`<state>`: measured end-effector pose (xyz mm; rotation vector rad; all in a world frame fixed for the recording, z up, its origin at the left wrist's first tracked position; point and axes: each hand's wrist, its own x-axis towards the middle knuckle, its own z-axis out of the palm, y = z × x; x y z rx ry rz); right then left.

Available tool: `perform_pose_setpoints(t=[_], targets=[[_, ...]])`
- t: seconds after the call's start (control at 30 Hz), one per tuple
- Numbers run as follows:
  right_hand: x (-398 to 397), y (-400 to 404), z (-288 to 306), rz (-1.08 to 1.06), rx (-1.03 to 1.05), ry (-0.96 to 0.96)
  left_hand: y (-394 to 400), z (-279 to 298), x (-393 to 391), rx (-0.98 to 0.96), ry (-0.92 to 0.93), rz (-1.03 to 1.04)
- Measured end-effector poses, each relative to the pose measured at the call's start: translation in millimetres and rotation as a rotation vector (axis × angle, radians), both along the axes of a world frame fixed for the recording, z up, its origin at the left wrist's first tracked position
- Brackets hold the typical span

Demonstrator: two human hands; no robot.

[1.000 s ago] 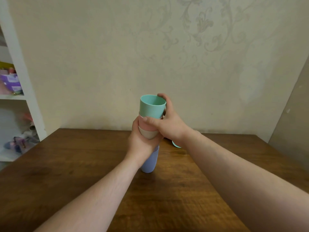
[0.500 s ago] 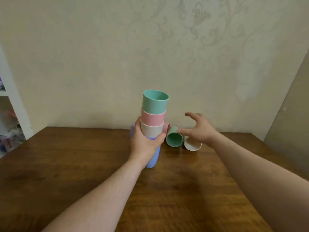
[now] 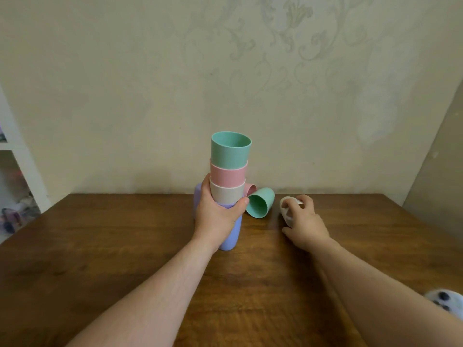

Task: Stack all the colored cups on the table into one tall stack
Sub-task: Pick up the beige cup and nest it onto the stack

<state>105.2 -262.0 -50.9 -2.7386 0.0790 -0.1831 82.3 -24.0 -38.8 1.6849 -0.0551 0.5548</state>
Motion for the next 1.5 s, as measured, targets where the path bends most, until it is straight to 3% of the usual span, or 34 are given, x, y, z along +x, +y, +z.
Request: perform_pose_setpoints(t=[0.2,0.43,0.73,1.03,1.33,1.5], targets=[[-15,0,51,-0.027,-0.077,0.094,2,3,-4,0.014,0.018,-0.016],[-27,8,76,-0.094,0.082,0.285,1,1,-19,0.013,0.043,-0.041],[-49,18,45,-0.018,0.3,0.097,4,10,-34,-0.029,0.075,-0.143],[-57,21,37,-0.167,0.414,0.048,-7,92,-35,0.012,-0.058,-0.039],[-63,23,20,-0.128,0.645,0.042,-8,93,-32,0.015,-0.047,0.068],[-66,31,59,-0.189,0.72,-0.129,-9,95,-31,0.031,-0.022,0.078]])
